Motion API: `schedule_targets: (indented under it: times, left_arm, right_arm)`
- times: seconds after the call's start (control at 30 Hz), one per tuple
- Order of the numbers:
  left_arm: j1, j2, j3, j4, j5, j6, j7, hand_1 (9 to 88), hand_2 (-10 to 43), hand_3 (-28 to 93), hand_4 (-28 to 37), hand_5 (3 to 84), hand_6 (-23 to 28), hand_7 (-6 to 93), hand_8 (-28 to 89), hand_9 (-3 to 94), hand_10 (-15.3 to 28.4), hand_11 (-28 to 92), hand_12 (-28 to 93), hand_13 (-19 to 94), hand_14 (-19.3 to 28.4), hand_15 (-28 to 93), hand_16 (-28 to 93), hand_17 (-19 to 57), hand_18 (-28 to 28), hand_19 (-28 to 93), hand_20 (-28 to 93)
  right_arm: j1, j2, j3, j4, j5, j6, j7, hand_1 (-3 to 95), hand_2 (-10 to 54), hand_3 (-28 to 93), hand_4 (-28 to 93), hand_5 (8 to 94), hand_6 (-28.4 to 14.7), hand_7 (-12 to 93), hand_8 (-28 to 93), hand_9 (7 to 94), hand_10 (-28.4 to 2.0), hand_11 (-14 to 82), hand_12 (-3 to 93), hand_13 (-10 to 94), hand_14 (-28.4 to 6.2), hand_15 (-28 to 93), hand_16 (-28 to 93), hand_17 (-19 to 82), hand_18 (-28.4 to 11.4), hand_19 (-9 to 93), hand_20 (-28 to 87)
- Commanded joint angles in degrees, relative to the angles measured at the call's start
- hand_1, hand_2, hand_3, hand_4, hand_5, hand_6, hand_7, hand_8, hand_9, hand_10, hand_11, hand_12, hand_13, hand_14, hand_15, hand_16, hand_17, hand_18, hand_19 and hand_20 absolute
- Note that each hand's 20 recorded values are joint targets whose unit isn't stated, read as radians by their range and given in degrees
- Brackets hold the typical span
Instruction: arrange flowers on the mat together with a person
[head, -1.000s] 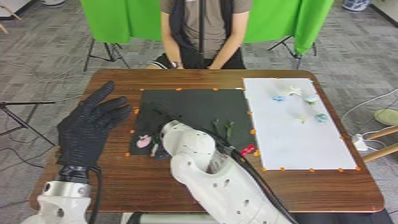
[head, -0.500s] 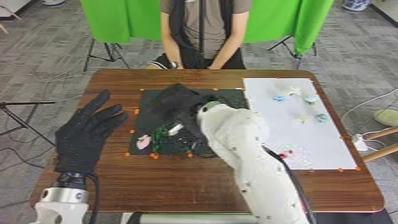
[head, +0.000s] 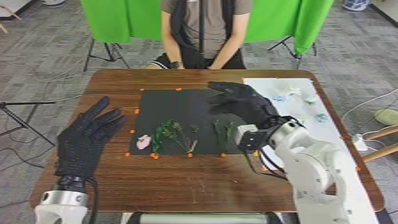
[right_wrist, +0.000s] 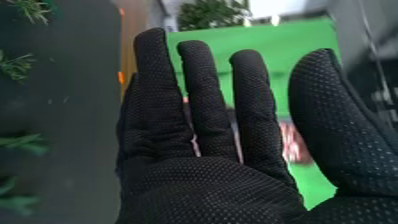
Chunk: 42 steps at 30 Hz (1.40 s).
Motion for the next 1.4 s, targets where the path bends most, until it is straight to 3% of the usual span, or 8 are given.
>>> schedule_targets:
  times: [0.03, 0.1, 0.2, 0.27, 0.4, 0.6, 0.97, 1.4]
  left_arm:
    - [0.95, -1.52, 0.67, 1.32, -0.47, 0.12, -0.01, 21.1, 6.8, 78, -28.3, 38.5, 9.5, 9.3, -8, 36.7, 20.8, 22, 11, 28, 26.3, 43, -9, -7.7, 25.4, 56, -3]
    - [0.25, -1.90, 0.74, 1.67, -0.16, -0.41, -0.77, 21.0, 6.8, 78, -28.3, 38.5, 9.4, 9.4, -8, 36.7, 20.8, 21, 11, 28, 26.3, 42, -8, -7.6, 25.3, 56, -2]
    - [-1.22, -1.47, 1.63, 2.42, -0.60, -0.14, 0.30, 21.0, 6.9, 78, -28.3, 38.5, 9.4, 9.4, -8, 37.4, 21.0, 22, 11, 28, 26.7, 43, -8, -6.8, 25.8, 58, -1]
    - [-0.69, -1.81, 1.25, 2.30, -0.31, -0.44, -1.00, 20.9, 6.8, 78, -28.3, 38.6, 9.4, 9.4, -8, 37.7, 21.0, 22, 11, 29, 26.6, 43, -8, -6.3, 26.1, 59, 0]
    - [0.37, -0.81, 2.33, 2.11, -1.14, 0.57, 2.15, 20.8, 6.9, 78, -28.3, 38.6, 9.3, 9.4, -8, 38.0, 21.0, 22, 11, 29, 26.7, 44, -8, -6.0, 26.5, 60, 0]
    - [-0.34, 0.10, 4.19, 2.72, -1.80, 0.73, 3.41, 20.8, 7.0, 78, -28.3, 38.5, 9.1, 9.6, -8, 38.2, 21.1, 22, 11, 30, 27.0, 44, -8, -5.9, 26.6, 60, 0]
    - [-0.75, -0.01, 4.54, 3.02, -1.75, 0.55, 2.38, 20.6, 7.2, 78, -28.3, 38.4, 9.3, 9.6, -8, 38.4, 21.3, 23, 11, 30, 27.2, 45, -8, -5.9, 26.7, 60, -1]
    - [-0.75, 0.07, 5.09, 2.86, -2.13, 1.29, 2.74, 20.8, 7.3, 78, -28.3, 38.5, 9.5, 9.6, -8, 38.7, 21.5, 24, 11, 30, 27.5, 46, -8, -5.8, 26.7, 61, -1]
  right_arm:
    - [-10.63, 0.51, 4.12, -3.44, 6.98, 2.73, -4.30, 27.9, -0.8, 85, -28, 50.0, 1.7, 13, -14, 55.0, -15.4, 13.9, 11.9, 46, -18.2, 41, 8, 5, -16.8, 52, 14]
    - [-11.81, 0.65, 4.26, -3.67, 8.18, 4.63, -5.67, 26.5, -0.3, 85, -28, 48.4, 1.5, 13, -13, 53.8, -15.7, 13.3, 11.8, 45, -18.7, 41, 8, 4, -17.0, 52, 14]
    - [-11.15, 0.64, 4.31, -3.07, 7.90, 5.14, -6.14, 25.0, 0.6, 85, -28, 46.2, 1.4, 12, -13, 52.6, -15.9, 12.5, 12.0, 44, -19.1, 40, 9, 4, -17.1, 51, 16]
    - [-11.04, 0.98, 4.32, -2.79, 8.35, 5.22, -5.03, 24.0, 1.3, 85, -28, 45.5, 1.3, 12, -13, 51.9, -15.9, 12.1, 12.0, 43, -19.3, 40, 9, 4, -17.2, 51, 16]
    - [-11.07, 1.87, 3.39, -2.44, 7.57, 6.59, -6.49, 23.5, 1.8, 85, -28, 45.4, 1.2, 12, -13, 51.5, -16.0, 12.0, 12.1, 43, -19.6, 40, 9, 4, -17.3, 51, 17]
    - [-11.94, 2.77, 2.36, -1.96, 7.31, 8.63, -7.54, 23.3, 2.2, 85, -28, 46.2, 1.2, 12, -13, 51.9, -16.1, 12.3, 12.1, 43, -19.7, 40, 9, 4, -17.3, 50, 17]
    - [-12.82, 2.60, 2.58, -2.03, 7.23, 8.36, -8.33, 23.3, 2.4, 85, -28, 47.1, 1.3, 13, -13, 52.5, -16.3, 12.8, 12.0, 44, -19.4, 41, 9, 4, -17.5, 50, 18]
    - [-12.73, 2.81, 3.24, -2.22, 7.46, 9.08, -8.76, 23.4, 2.5, 86, -28, 47.5, 1.2, 13, -13, 53.1, -16.3, 13.1, 12.0, 44, -19.3, 42, 9, 4, -17.7, 50, 18]
